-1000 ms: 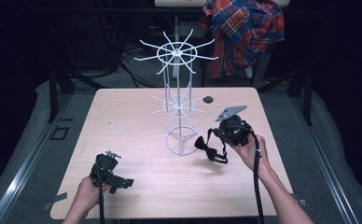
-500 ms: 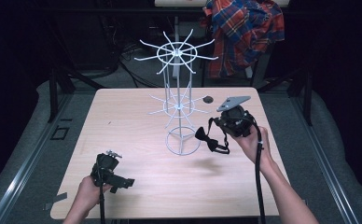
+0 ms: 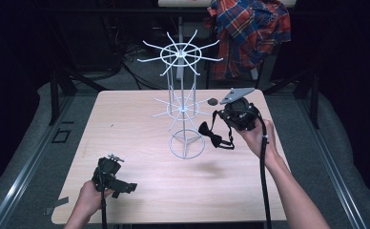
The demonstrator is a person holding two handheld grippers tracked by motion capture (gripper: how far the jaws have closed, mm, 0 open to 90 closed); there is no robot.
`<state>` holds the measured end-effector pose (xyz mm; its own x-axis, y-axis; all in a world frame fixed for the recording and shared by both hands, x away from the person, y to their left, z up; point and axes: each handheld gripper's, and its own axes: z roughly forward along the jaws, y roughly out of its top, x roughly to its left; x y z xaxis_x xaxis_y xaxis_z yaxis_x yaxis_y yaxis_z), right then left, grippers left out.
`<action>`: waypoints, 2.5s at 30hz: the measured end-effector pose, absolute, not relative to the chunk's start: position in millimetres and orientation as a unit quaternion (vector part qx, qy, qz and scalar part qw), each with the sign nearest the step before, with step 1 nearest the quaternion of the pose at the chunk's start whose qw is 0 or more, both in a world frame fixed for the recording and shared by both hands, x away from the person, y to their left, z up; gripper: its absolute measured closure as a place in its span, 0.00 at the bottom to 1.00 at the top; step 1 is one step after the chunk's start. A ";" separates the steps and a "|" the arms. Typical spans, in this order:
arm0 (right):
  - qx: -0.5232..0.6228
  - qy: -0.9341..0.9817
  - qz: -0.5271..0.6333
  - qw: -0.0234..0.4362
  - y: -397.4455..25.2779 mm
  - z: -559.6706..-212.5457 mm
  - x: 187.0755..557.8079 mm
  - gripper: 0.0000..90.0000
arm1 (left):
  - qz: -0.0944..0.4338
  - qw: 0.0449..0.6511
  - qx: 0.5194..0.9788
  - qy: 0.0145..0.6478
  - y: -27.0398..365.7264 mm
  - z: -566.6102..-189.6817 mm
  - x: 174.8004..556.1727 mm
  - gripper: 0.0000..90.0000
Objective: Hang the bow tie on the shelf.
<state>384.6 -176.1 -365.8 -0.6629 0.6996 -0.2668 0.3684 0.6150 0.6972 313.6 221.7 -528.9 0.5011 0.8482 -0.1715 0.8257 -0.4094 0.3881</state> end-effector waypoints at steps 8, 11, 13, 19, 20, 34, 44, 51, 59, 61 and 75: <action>0.303 0.863 0.303 0.269 -169.0 -365.9 399.1 1.00 | 0.022 0.215 0.841 0.496 220.5 -529.6 314.4 0.00; 0.306 0.864 0.301 0.265 -167.3 -368.5 404.2 1.00 | 0.021 0.214 0.841 0.497 221.4 -529.8 314.0 0.00; 0.308 0.861 0.307 0.263 -166.5 -370.4 406.4 1.00 | 0.021 0.212 0.841 0.497 222.7 -530.0 314.1 0.00; 0.316 0.864 0.304 0.249 -164.7 -375.2 414.3 1.00 | 0.021 0.215 0.840 0.497 221.8 -529.8 313.3 0.00; 0.317 0.863 0.306 0.247 -164.5 -376.2 415.2 1.00 | 0.021 0.215 0.841 0.497 221.9 -529.8 313.4 0.00; 0.340 0.855 0.327 0.215 -176.8 -388.8 421.9 0.99 | 0.021 0.213 0.840 0.498 221.6 -531.0 314.4 0.00; 0.343 0.857 0.326 0.202 -176.7 -402.4 420.4 0.99 | 0.021 0.213 0.840 0.498 221.6 -531.1 314.5 0.00; 0.344 0.856 0.332 0.196 -174.4 -404.2 418.3 0.99 | 0.019 0.212 0.841 0.498 221.3 -531.0 314.8 0.00; 0.344 0.858 0.332 0.190 -171.4 -408.5 416.2 0.92 | 0.020 0.212 0.843 0.494 221.2 -530.4 314.7 0.00; 0.343 0.860 0.329 0.185 -171.0 -408.7 414.8 0.85 | 0.020 0.213 0.843 0.494 221.2 -530.1 314.6 0.00; 0.356 0.857 0.328 0.179 -183.1 -397.4 398.5 0.47 | 0.019 0.216 0.840 0.497 220.7 -530.1 314.3 0.00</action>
<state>398.5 -183.1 -397.4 -0.6823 0.7275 -0.0728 0.4929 0.5312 0.6892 314.3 220.7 -530.1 0.5054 0.8434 -0.1826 0.8268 -0.4127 0.3822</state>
